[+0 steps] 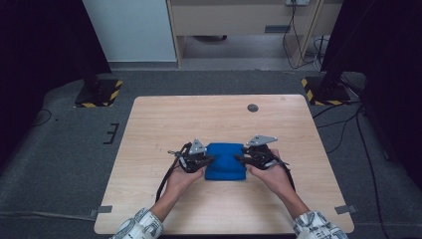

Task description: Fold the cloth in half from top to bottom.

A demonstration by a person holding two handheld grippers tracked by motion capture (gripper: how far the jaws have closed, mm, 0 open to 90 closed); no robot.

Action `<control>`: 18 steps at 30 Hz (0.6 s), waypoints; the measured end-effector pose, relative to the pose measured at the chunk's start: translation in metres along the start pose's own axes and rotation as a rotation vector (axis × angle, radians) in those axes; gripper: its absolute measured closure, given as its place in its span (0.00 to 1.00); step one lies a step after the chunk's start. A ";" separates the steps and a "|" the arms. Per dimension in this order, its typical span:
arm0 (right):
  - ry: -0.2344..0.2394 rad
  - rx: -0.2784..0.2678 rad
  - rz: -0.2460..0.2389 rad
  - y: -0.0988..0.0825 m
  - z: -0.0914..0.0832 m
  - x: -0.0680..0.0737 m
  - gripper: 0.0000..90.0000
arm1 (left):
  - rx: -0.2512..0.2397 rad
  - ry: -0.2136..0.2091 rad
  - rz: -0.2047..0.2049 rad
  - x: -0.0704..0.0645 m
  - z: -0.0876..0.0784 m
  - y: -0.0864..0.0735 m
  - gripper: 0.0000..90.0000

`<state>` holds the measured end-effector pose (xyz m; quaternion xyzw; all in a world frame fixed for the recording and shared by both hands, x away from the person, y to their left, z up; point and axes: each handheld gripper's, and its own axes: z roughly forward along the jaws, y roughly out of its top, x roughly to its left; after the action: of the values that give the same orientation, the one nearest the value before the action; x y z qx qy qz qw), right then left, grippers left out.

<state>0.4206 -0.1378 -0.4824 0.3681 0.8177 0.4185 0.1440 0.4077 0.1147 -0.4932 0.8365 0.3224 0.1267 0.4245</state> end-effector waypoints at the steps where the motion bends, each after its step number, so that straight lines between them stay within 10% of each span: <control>1: 0.003 -0.004 0.004 0.002 -0.001 0.001 0.60 | 0.002 -0.001 -0.001 -0.001 0.000 -0.001 0.95; 18: -0.063 0.046 0.042 0.009 0.021 -0.014 0.62 | 0.008 -0.024 0.003 -0.004 -0.003 -0.013 0.90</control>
<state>0.4459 -0.1324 -0.4894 0.4015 0.8143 0.3906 0.1525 0.3975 0.1195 -0.5020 0.8400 0.3166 0.1158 0.4250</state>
